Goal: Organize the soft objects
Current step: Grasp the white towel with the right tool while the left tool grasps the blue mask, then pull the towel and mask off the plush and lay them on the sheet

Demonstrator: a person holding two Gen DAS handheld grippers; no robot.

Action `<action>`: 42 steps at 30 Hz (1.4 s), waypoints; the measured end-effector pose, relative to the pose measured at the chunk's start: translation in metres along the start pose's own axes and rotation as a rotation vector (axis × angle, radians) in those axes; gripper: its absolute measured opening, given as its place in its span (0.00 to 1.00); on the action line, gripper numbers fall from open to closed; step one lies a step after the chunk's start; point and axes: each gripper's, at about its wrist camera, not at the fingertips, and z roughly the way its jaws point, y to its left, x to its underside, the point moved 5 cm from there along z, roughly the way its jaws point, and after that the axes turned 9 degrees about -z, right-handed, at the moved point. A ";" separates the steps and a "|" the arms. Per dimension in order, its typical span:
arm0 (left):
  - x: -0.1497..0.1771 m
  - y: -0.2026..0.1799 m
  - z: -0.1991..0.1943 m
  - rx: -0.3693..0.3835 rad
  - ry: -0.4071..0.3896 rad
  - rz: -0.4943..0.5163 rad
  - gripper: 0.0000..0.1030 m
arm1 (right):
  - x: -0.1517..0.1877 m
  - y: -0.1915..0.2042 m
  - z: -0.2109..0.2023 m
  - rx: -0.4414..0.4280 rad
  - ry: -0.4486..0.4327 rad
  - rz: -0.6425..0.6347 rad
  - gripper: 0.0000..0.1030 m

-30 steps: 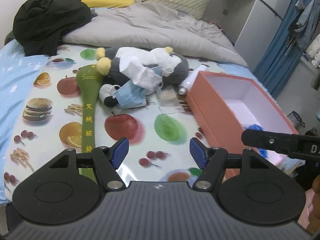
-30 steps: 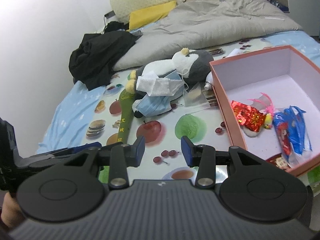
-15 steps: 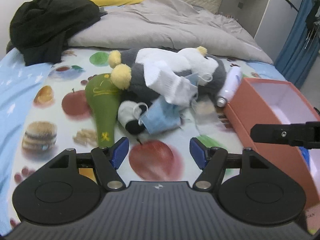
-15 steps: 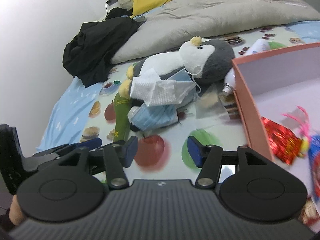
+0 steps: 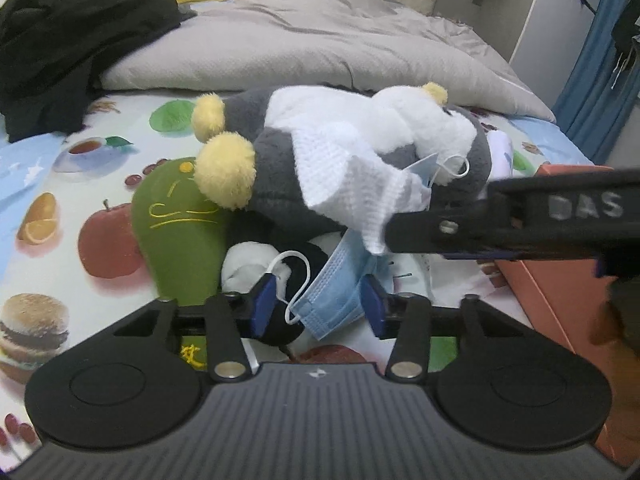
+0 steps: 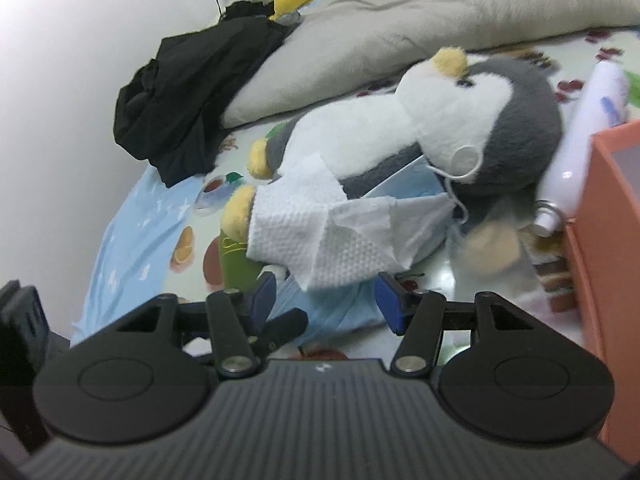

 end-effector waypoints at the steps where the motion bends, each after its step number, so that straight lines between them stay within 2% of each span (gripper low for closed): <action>1: 0.001 0.000 0.004 0.004 0.004 -0.001 0.42 | -0.001 -0.001 0.005 -0.011 0.003 0.005 0.56; 3: 0.004 0.002 0.011 0.018 0.027 -0.011 0.22 | -0.002 -0.001 0.016 -0.031 0.011 0.014 0.57; 5: 0.008 0.003 0.014 0.024 0.042 -0.017 0.13 | -0.001 -0.001 0.023 -0.038 0.022 0.010 0.52; 6: 0.009 0.002 0.015 0.025 0.041 -0.015 0.08 | 0.000 -0.001 0.026 -0.036 0.027 0.007 0.47; 10: 0.012 0.001 0.010 0.031 0.032 -0.020 0.04 | 0.004 0.000 0.028 -0.036 0.035 0.016 0.15; 13: 0.011 -0.001 0.002 0.045 0.018 -0.031 0.03 | 0.006 0.002 0.021 -0.033 0.028 0.003 0.05; 20: 0.014 -0.009 -0.030 0.065 -0.013 -0.056 0.02 | 0.008 0.006 -0.016 -0.003 -0.010 -0.025 0.04; 27: 0.034 -0.014 -0.073 0.070 -0.014 -0.108 0.02 | 0.023 0.012 -0.063 0.032 -0.027 -0.028 0.04; 35: 0.069 -0.015 -0.116 0.069 -0.011 -0.173 0.02 | 0.057 0.029 -0.115 0.066 -0.014 -0.080 0.04; 42: 0.102 -0.015 -0.142 0.038 0.011 -0.168 0.02 | 0.094 0.029 -0.150 0.125 -0.014 -0.073 0.04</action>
